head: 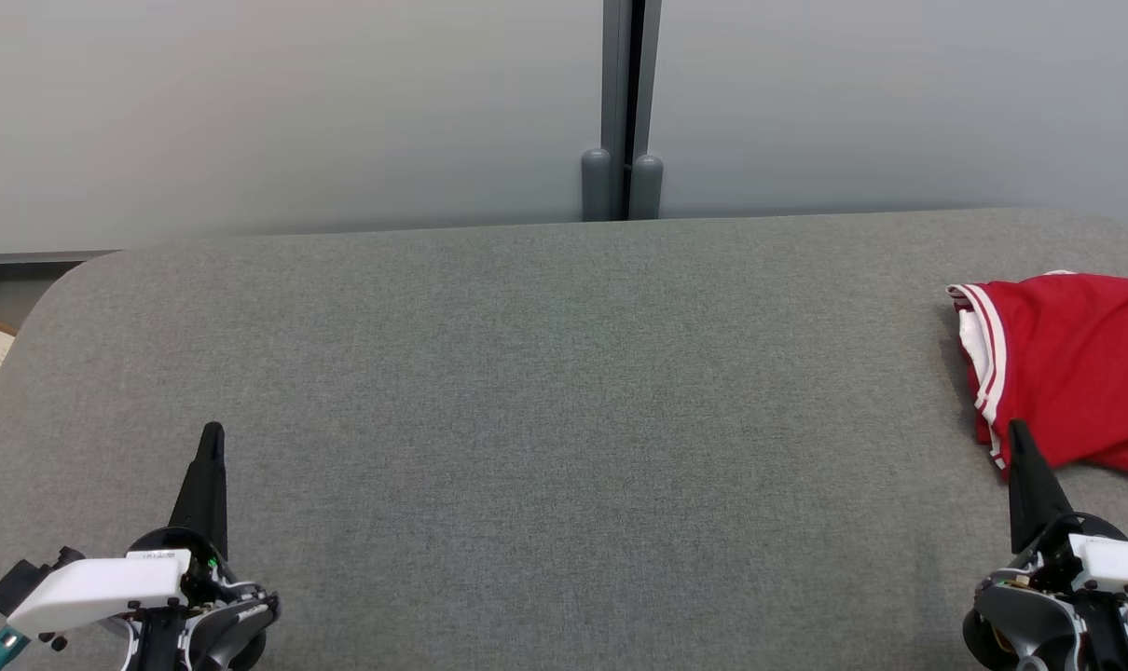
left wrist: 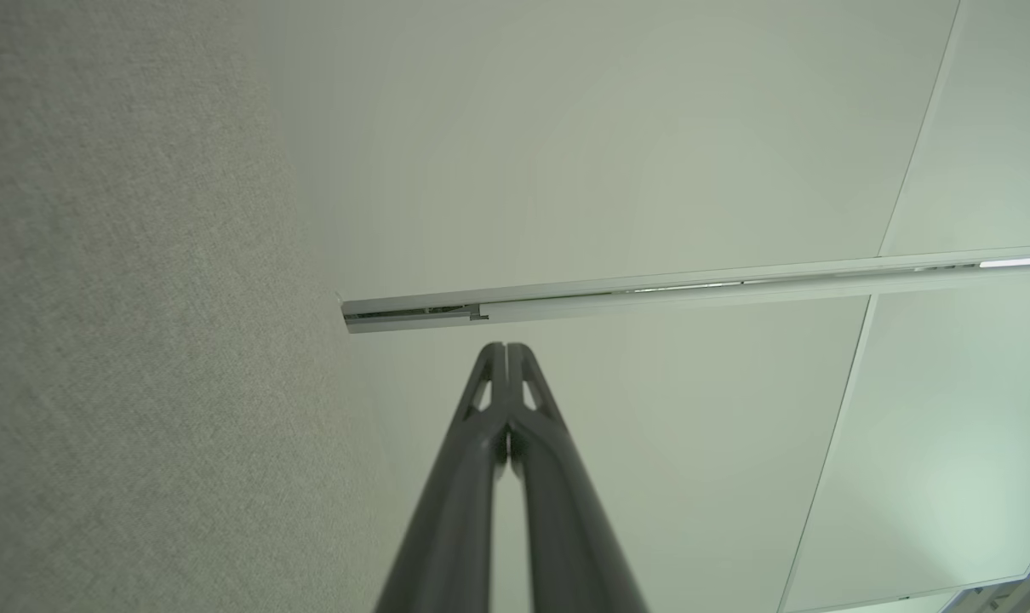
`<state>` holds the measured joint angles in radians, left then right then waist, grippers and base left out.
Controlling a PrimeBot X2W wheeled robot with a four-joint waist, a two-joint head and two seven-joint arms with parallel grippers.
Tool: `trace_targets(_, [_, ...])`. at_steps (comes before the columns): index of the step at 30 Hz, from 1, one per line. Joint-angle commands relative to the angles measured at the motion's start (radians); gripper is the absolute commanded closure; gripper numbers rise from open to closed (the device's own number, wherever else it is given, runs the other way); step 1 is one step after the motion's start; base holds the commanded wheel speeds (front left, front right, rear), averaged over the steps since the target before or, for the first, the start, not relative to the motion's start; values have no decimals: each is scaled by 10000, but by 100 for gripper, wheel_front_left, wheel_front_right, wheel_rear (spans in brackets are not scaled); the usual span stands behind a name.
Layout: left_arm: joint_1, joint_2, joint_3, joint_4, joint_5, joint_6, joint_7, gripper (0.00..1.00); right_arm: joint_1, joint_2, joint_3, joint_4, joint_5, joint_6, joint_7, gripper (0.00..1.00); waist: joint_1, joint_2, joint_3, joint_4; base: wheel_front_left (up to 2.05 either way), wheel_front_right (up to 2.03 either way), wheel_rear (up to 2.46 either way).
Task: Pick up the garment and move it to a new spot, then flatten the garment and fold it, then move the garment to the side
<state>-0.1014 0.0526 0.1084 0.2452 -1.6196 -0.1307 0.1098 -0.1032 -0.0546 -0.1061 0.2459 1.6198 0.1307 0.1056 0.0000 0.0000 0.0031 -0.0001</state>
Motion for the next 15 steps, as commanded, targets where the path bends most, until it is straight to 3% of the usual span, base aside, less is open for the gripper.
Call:
trace_targets(1, [-143,23,36,16,38,-30,24,100,-117,-15,-13,18,-22,0,50,100,0,0,0,1,0,0,0])
trace_targets(15, [-145,15,49,16,55,-30,30,100,-118,-5,-24,19,-37,0,69,100,0,0,0,1,0,0,0])
